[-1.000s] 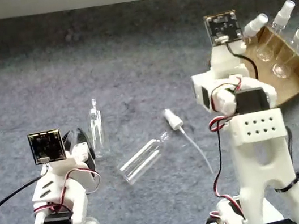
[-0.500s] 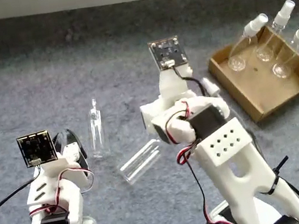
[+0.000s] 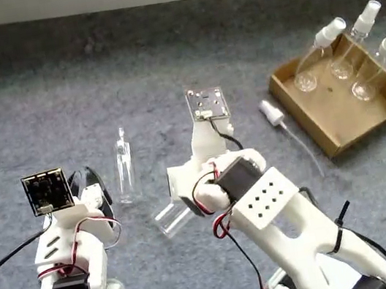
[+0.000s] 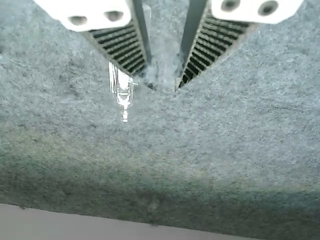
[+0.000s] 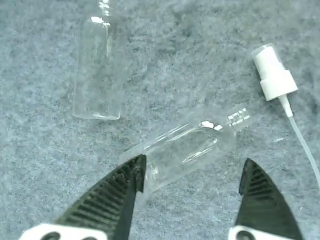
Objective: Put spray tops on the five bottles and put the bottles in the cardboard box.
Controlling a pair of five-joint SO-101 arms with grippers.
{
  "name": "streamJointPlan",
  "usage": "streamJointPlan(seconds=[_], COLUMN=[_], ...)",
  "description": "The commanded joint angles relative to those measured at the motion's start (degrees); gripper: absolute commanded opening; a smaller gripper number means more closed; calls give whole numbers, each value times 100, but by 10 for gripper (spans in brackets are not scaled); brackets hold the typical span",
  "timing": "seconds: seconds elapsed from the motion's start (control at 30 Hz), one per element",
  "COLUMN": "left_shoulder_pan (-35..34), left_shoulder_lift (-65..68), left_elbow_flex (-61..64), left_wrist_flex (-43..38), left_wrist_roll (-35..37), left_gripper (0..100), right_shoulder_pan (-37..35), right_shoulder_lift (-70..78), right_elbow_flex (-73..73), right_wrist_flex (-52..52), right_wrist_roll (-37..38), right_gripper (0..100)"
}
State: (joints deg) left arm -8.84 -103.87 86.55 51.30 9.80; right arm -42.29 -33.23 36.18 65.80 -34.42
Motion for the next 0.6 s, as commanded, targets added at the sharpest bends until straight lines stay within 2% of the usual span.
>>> streamJointPlan(seconds=[0.0,0.27,0.57], left_shoulder_pan=[-40,-40,-31], left_shoulder_lift=[22,22,22], left_elbow_flex=[-277,-277,-268], left_wrist_flex=[9,9,9], left_wrist_roll=[-35,-44,-44], left_gripper=[14,14,14], right_shoulder_pan=[-40,-48,119], right_shoulder_lift=[514,1956,2897], right_elbow_flex=[-198,-1042,-1385], right_wrist_flex=[-154,-180,-409], right_wrist_roll=[-431,-1134,-1556], right_gripper=[263,263,263])
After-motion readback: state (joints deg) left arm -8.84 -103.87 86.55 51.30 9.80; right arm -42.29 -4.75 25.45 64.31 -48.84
